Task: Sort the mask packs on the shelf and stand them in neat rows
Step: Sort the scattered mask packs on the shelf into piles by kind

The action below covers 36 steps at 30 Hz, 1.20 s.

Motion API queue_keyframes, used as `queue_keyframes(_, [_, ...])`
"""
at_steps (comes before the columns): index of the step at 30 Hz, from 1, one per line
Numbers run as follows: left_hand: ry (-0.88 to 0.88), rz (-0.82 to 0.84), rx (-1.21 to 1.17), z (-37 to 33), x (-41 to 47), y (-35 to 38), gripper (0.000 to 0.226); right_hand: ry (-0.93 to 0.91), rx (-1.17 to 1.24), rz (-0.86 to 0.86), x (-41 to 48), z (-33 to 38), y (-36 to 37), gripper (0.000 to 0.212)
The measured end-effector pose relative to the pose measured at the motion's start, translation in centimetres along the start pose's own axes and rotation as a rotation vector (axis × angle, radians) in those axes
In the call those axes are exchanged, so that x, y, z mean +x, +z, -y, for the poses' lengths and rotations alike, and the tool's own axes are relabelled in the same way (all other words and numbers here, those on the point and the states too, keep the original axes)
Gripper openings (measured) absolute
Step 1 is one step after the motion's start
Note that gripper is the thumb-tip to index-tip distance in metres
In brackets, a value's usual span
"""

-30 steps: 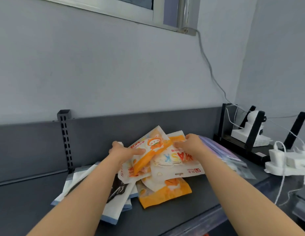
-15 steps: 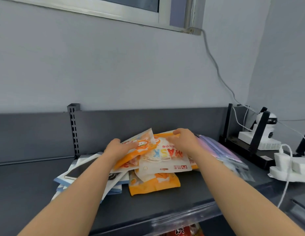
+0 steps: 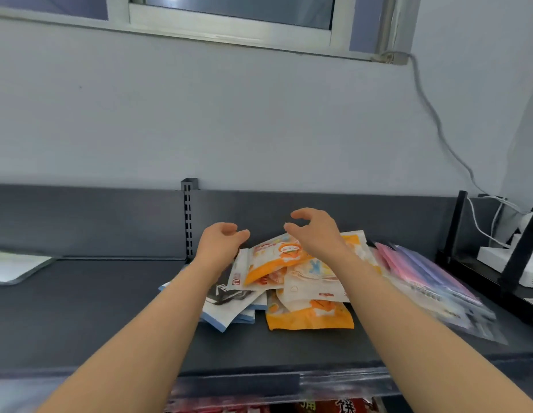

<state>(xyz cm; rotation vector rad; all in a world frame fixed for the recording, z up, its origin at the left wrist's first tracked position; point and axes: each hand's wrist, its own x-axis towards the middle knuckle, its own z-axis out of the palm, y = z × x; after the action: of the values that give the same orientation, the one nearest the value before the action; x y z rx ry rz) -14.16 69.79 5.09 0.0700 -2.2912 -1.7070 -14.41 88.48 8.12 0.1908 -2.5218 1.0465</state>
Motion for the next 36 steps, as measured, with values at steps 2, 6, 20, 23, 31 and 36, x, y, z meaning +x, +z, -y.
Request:
queue_keyframes(2, [-0.002,-0.041,-0.013,0.4,-0.4,-2.4,0.046,-0.047,0.024,0.053,-0.2,1.9,2.1,0.038])
queue_keyframes(6, [-0.018,-0.139,-0.028,1.9,-1.1,-8.4,0.039,-0.129,0.072,0.157,-0.7,6.5,6.8,0.040])
queue_keyframes(20, [-0.173,-0.431,0.009,11.8,-5.3,-36.9,0.027,-0.289,0.215,0.454,-6.2,28.0,27.7,0.039])
queue_keyframes(23, [-0.200,-0.461,0.019,14.0,-6.4,-43.4,0.031,-0.291,0.215,0.496,-7.8,32.6,32.6,0.040])
queue_keyframes(31, [-0.248,-0.518,0.065,18.9,-6.8,-56.6,0.031,-0.220,0.089,0.555,-9.7,39.5,41.5,0.040])
queue_keyframes(36, [-0.271,-0.509,0.055,21.4,-3.9,-59.0,0.040,-0.153,0.006,0.595,-7.8,39.9,45.1,0.049])
